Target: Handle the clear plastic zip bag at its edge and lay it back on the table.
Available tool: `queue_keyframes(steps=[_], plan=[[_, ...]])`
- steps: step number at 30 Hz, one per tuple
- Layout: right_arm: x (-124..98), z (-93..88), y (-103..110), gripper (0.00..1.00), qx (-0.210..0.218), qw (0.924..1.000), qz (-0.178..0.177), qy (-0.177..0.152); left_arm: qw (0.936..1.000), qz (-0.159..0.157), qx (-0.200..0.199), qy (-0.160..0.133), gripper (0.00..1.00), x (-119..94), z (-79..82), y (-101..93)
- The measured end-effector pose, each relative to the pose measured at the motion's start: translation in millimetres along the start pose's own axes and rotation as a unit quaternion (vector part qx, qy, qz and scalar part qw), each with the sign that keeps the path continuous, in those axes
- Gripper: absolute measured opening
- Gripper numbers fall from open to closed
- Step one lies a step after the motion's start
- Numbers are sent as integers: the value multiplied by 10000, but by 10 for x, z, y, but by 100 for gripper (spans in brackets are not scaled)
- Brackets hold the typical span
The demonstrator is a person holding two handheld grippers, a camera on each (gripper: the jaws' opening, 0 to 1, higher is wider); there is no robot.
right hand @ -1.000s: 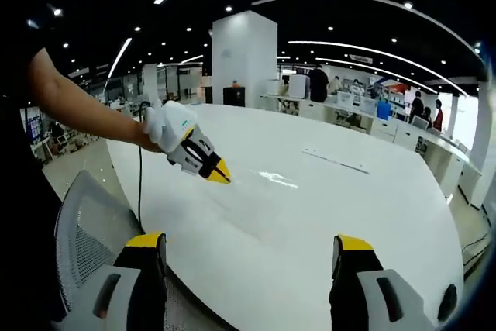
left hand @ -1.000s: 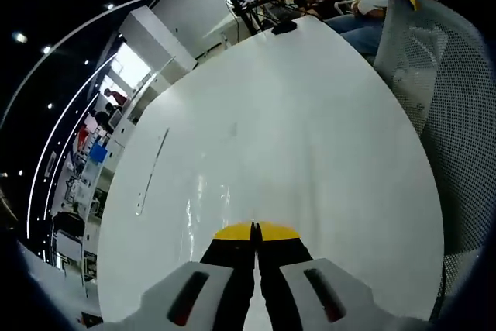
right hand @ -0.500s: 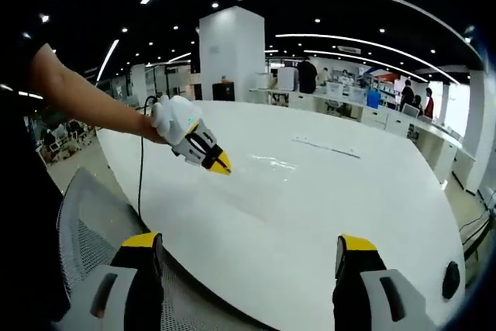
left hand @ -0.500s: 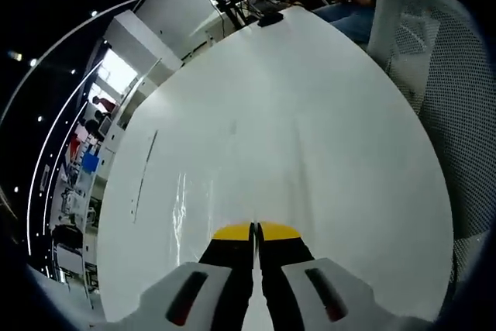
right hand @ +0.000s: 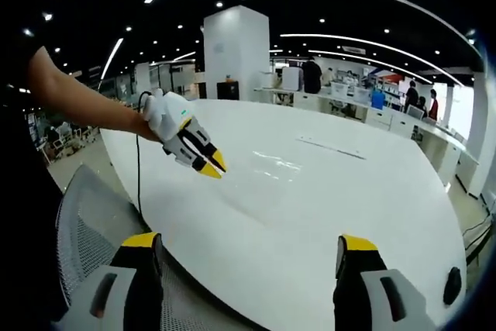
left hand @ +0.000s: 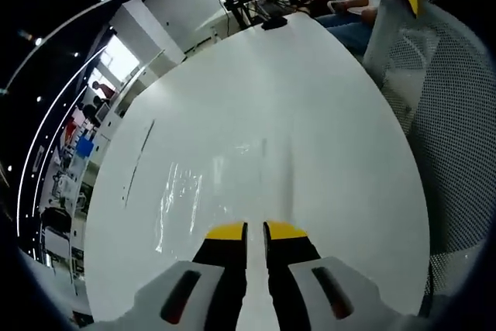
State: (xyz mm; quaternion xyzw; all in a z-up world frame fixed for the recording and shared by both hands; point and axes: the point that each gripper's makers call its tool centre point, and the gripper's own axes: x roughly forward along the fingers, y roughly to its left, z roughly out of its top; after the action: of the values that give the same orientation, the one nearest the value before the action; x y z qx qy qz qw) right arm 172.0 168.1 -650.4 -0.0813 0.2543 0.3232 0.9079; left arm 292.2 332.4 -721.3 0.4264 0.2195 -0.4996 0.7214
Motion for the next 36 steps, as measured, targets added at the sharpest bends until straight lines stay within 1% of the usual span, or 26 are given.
queue_keyframes(steps=[2, 5, 8, 9, 11, 13, 14, 16, 17, 19, 20, 23, 24, 26, 28, 31, 34, 36], plan=[[15, -6, 7, 94, -19, 10000, 27, 15, 9997, -72, -232, 12, 8, -33, -23, -52], [30, -3, 17, 95, -38, 10000, 51, 20, 9996, -1, -272, -27, 9, -106, -51, -84], [44, 3, 7, 95, -56, 10000, 61, 6, 9974, 130, -684, -178, 11, -205, -53, -86], [48, 4, 2, 95, -56, 10000, 60, 0, 9971, 147, -723, -203, 11, -222, -50, -84], [53, 4, -5, 96, -67, 10000, 54, -6, 9949, 229, -925, -325, 15, -304, -32, -74], [59, 2, -10, 97, -78, 10000, 44, -14, 9919, 299, -1147, -447, 18, -368, -14, -55], [67, -5, -14, 97, -77, 10000, 45, -16, 9892, 374, -1321, -520, 19, -433, 2, -34], [79, -23, -13, 98, -81, 10000, 56, 2, 9819, 524, -1684, -686, 23, -535, 27, 14], [85, -32, -11, 98, -76, 10000, 61, 6, 9770, 597, -1881, -803, 25, -597, 46, 36], [92, -35, -4, 98, -44, 10000, 79, -11, 9735, 688, -1987, -902, 29, -697, 61, 46], [95, -37, 1, 98, -43, 10000, 87, -13, 9733, 725, -1987, -890, 30, -739, 61, 40], [106, -53, 13, 99, -61, 9999, 117, -2, 9702, 835, -2078, -925, 32, -859, 52, 26], [110, -58, 12, 99, -61, 9999, 125, -5, 9682, 894, -2132, -954, 32, -905, 36, 19], [115, -61, 15, 99, -53, 9999, 151, -23, 9669, 916, -2168, -982, 34, -957, 5, -9], [118, -56, 25, 99, -46, 9998, 192, -54, 9648, 963, -2255, -949, 36, -1017, -52, -41], [126, -76, 31, 100, -41, 9997, 245, -49, 9588, 1084, -2427, -1004, 39, -1121, -112, -97], [126, -96, 37, 100, -74, 9996, 283, -48, 9563, 1137, -2490, -1030, 42, -1181, -153, -158], [125, -87, 48, 100, -81, 9995, 302, -81, 9531, 1178, -2594, -1023, 45, -1227, -188, -209]])
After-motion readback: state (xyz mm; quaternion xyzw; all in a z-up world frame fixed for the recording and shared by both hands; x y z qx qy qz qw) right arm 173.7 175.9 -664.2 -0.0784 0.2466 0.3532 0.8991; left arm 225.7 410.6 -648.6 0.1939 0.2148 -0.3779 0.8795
